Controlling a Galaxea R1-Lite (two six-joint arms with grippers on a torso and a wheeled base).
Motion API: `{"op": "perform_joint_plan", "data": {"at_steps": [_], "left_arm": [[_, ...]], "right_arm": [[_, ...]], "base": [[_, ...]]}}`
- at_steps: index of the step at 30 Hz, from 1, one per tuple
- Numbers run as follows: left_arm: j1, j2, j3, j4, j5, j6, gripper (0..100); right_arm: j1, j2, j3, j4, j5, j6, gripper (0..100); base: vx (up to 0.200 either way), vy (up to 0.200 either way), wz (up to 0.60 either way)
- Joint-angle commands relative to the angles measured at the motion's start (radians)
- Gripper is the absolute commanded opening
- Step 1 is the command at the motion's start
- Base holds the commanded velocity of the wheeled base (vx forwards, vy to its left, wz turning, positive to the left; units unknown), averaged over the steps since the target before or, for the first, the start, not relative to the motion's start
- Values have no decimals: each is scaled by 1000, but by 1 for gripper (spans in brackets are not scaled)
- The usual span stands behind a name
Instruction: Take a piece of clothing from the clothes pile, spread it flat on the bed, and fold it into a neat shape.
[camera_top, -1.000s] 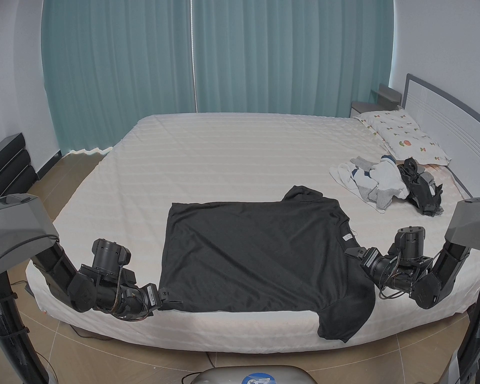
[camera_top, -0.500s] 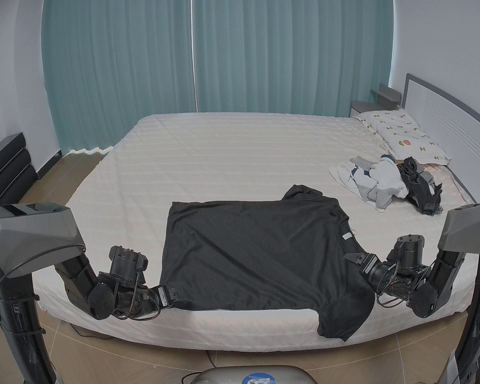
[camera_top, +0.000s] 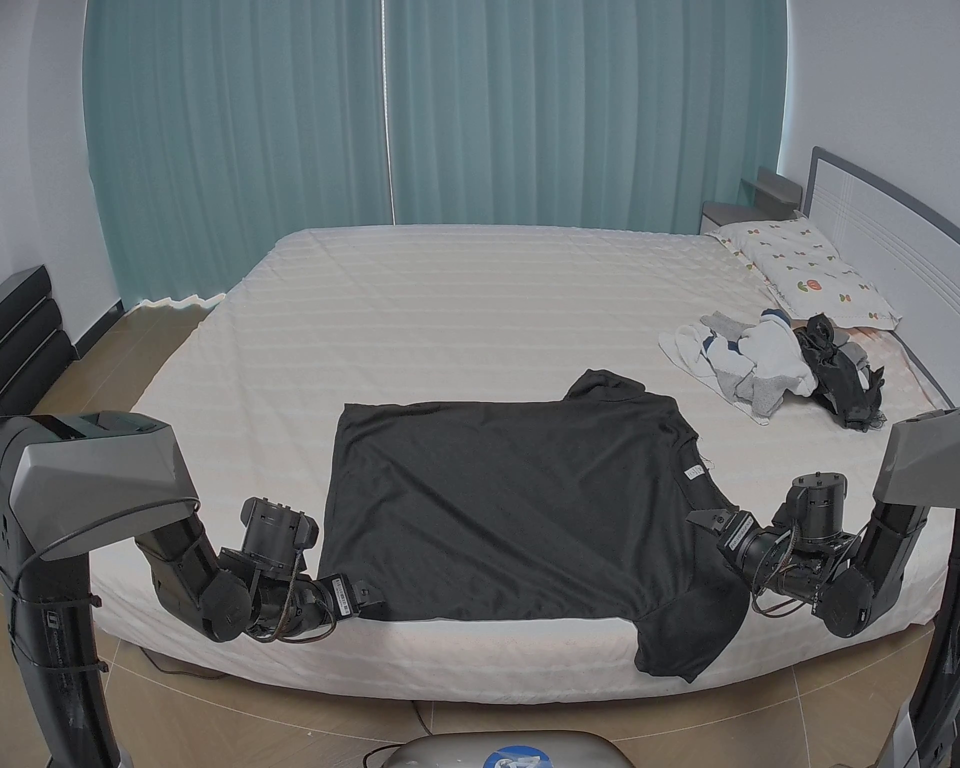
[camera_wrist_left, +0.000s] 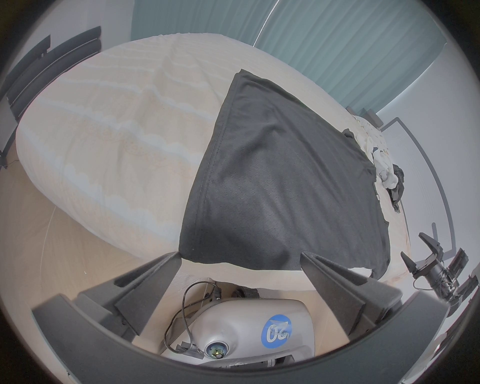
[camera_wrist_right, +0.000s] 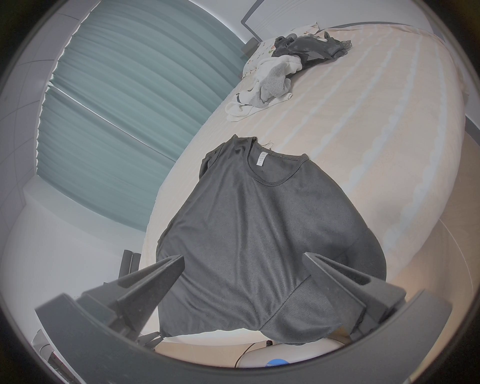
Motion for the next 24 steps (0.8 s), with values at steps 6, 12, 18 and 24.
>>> {"op": "perform_joint_plan", "data": {"at_steps": [6,12,18,24], "left_arm": [[-3,28,-12,-3,31,7,100],[-8,40,-32,2,66,4,100],[-11,40,-35,6,69,1,0],[-9,29,-26,2,68,-22,0]], "right_arm": [[1,5,1,0,0,0,100],[1,5,-1,0,0,-1,100],[2,9,-2,0,2,0,100],[-12,3,21,1,-1,-14,100]], "base": [[0,0,0],[0,0,0],[0,0,0],[0,0,0]]}}
